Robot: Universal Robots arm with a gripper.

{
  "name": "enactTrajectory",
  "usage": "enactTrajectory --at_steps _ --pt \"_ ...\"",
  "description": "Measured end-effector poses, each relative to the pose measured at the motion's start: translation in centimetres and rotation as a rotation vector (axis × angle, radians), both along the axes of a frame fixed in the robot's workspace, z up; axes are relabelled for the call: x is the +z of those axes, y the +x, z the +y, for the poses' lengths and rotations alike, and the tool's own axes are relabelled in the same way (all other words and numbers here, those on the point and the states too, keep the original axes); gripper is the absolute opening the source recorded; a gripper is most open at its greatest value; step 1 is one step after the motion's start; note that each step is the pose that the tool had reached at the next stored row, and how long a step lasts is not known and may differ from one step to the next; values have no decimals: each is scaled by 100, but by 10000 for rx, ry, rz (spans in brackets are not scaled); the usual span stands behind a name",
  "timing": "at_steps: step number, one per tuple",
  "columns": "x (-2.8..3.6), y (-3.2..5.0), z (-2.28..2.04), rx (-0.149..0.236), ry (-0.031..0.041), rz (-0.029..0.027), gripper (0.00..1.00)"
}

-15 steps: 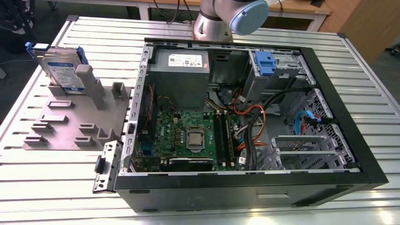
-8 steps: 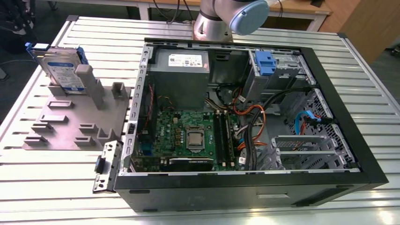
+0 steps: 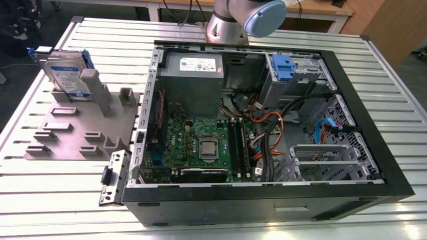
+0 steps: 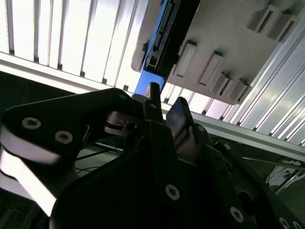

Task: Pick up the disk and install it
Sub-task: 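Pick up the disk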

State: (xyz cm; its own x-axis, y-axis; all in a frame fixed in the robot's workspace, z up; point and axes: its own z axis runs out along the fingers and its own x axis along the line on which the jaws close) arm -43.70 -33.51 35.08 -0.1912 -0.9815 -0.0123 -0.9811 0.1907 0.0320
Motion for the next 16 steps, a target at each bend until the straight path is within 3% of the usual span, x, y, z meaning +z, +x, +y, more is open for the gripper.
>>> enactTrajectory --at_steps 1,3,5,6,12,16 --pt "-6 -4 4 -8 1 -43 29" --pt "-17 -15 14 -11 1 -128 41" --pt "-32 -25 26 -12 6 -196 41" --pt "-44 -24 33 -11 19 -200 47" --pt "-133 -33 56 9 89 -200 47" --pt "-182 -46 57 304 112 -198 47"
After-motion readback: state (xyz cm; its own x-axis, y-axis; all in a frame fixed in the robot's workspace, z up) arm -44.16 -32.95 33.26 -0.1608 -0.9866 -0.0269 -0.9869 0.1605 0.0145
